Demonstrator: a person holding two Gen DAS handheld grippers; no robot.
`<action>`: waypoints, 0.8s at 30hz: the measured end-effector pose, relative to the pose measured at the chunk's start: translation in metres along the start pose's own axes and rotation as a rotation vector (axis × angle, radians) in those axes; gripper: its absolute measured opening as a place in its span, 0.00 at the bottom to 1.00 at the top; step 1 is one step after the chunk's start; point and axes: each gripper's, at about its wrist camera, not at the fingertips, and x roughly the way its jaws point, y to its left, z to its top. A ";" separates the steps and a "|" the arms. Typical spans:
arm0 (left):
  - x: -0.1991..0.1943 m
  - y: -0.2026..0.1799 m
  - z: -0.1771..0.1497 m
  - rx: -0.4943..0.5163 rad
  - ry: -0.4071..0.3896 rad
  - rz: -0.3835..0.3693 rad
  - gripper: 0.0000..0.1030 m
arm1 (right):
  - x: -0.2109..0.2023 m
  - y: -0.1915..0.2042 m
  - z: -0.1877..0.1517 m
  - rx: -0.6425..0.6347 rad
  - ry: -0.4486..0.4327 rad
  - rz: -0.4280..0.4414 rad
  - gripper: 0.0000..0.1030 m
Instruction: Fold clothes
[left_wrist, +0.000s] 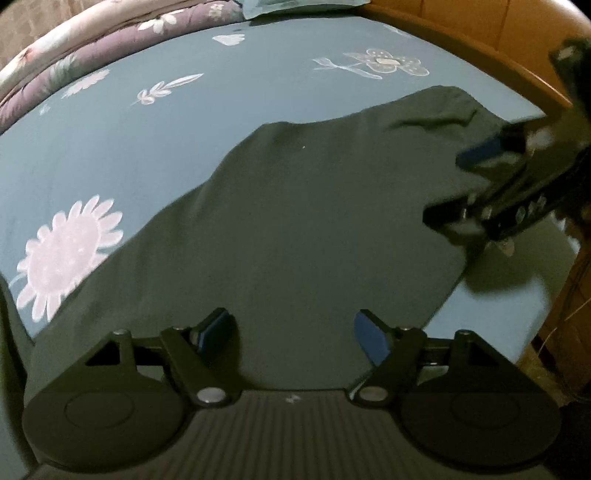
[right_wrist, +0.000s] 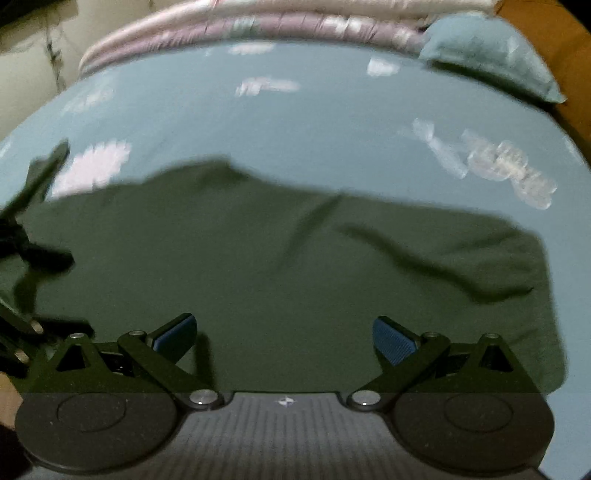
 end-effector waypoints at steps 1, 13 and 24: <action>-0.003 0.002 -0.001 -0.014 0.000 -0.004 0.74 | 0.001 0.001 -0.003 -0.017 0.000 -0.007 1.00; -0.005 0.028 -0.006 -0.179 -0.023 -0.045 0.74 | 0.003 0.013 0.021 -0.045 0.035 0.074 1.00; -0.077 0.091 -0.013 -0.279 -0.171 0.007 0.74 | 0.007 0.038 0.026 -0.026 0.048 0.021 1.00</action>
